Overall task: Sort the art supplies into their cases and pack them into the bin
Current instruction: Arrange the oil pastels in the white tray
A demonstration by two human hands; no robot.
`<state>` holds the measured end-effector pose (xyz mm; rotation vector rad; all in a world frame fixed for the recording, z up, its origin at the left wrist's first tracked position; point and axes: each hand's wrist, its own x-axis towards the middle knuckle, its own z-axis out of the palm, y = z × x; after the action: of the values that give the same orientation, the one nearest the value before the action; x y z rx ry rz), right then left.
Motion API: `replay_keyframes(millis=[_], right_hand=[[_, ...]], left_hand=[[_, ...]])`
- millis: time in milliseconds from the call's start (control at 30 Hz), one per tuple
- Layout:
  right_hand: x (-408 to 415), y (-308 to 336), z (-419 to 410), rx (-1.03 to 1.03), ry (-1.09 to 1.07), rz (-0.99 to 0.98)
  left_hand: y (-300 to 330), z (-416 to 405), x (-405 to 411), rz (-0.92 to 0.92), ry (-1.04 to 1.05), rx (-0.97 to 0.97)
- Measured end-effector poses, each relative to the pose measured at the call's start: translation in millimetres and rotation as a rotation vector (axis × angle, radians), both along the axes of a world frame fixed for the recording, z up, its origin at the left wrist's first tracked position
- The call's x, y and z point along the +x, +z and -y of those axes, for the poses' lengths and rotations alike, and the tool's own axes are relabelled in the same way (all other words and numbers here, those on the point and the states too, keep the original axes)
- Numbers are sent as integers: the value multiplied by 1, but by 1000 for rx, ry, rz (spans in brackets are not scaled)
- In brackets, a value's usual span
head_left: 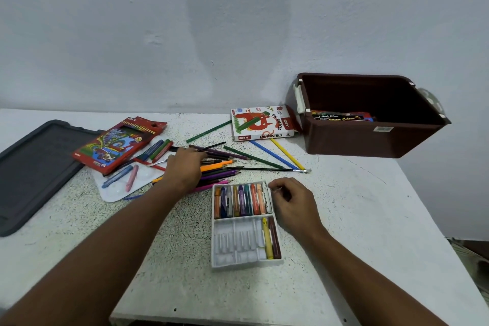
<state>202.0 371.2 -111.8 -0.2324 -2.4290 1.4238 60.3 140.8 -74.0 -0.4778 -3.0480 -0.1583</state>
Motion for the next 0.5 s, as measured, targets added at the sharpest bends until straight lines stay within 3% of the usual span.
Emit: replay_keyframes(millis=[500], right_hand=[[1,1,0,-11,-3,-21]], left_hand=[[-5,-1,-14,30,-53,-1]])
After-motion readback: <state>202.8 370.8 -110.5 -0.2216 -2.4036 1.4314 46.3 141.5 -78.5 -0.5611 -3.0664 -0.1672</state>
